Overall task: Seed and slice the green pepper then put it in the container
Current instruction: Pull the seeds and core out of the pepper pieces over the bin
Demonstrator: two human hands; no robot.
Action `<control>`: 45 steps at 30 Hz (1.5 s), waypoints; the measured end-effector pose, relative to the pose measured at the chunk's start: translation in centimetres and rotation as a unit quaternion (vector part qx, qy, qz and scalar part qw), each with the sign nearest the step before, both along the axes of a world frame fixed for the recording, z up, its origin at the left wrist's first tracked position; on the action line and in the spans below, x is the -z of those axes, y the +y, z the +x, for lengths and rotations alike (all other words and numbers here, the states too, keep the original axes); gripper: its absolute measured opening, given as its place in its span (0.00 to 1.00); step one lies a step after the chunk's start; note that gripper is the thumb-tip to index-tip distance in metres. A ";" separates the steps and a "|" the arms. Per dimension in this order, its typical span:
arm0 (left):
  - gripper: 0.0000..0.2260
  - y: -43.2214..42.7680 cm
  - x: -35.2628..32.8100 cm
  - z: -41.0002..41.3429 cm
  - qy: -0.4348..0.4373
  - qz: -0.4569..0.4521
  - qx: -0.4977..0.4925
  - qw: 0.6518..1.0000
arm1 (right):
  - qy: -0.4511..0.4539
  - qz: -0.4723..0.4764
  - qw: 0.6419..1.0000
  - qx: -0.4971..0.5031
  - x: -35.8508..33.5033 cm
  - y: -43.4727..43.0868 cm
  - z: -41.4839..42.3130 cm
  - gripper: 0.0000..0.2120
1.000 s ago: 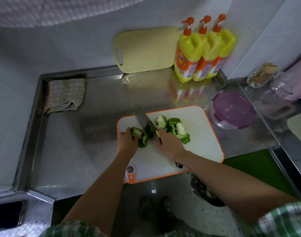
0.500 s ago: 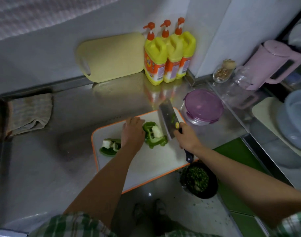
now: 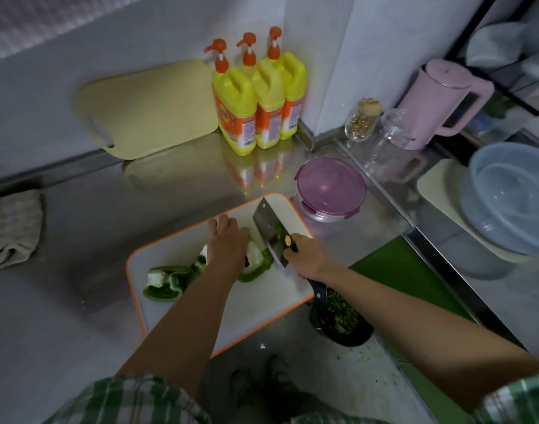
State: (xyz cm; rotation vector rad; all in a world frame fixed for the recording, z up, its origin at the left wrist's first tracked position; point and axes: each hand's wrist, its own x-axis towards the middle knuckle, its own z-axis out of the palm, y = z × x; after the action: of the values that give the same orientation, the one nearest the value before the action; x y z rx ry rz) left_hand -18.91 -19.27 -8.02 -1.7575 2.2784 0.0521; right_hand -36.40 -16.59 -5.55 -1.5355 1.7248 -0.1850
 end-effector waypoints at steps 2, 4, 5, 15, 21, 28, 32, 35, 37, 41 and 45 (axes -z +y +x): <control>0.15 -0.2 -0.1 0.1 0.007 -0.009 -0.003 1.000 | -0.002 -0.004 1.000 -0.010 -0.2 0.0 0.1 0.11; 0.13 -0.3 -0.3 0.1 0.043 -0.010 -0.019 0.999 | -0.003 -0.016 1.000 -0.014 -0.4 0.1 0.2 0.11; 0.12 -0.2 -0.5 0.1 0.075 -0.007 -0.040 0.996 | -0.006 -0.025 1.000 -0.013 -0.6 0.0 0.3 0.10; 0.14 3.4 -0.4 -0.3 0.301 -0.005 -0.219 0.928 | -0.019 -0.056 0.997 -0.055 -2.4 0.4 0.8 0.09; 0.23 3.8 -0.2 -0.1 0.287 0.049 -0.231 0.928 | 0.014 -0.081 0.993 -0.081 -2.3 0.9 1.2 0.04; 0.14 3.8 -0.5 -0.9 0.304 0.006 -0.272 0.913 | 0.038 -0.124 0.985 -0.117 -2.7 1.7 0.6 0.07; 0.14 3.6 -0.4 -0.9 0.301 0.016 -0.288 0.909 | 0.069 -0.143 0.978 -0.133 -2.4 2.2 0.4 0.09; 0.15 3.6 -0.2 -0.6 0.310 0.016 -0.294 0.904 | 0.063 -0.141 0.980 -0.128 -2.0 2.4 0.3 0.08; 0.15 3.6 0.0 -0.6 0.319 0.018 -0.295 0.901 | 0.061 -0.131 0.981 -0.131 -1.6 2.5 0.3 0.07; 0.14 3.3 0.2 -0.9 0.332 0.031 -0.275 0.902 | 0.059 -0.125 0.982 -0.126 -1.5 2.3 0.8 0.05; 0.13 3.3 0.4 -0.9 0.320 0.030 -0.270 0.908 | 0.056 -0.120 0.984 -0.117 -1.4 1.9 2.0 0.04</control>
State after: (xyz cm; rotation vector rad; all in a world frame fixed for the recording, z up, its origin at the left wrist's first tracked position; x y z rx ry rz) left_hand -19.86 -16.01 -8.39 -2.5588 2.0077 0.9146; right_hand -34.36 -14.73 -4.19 -1.9444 1.6358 -0.1946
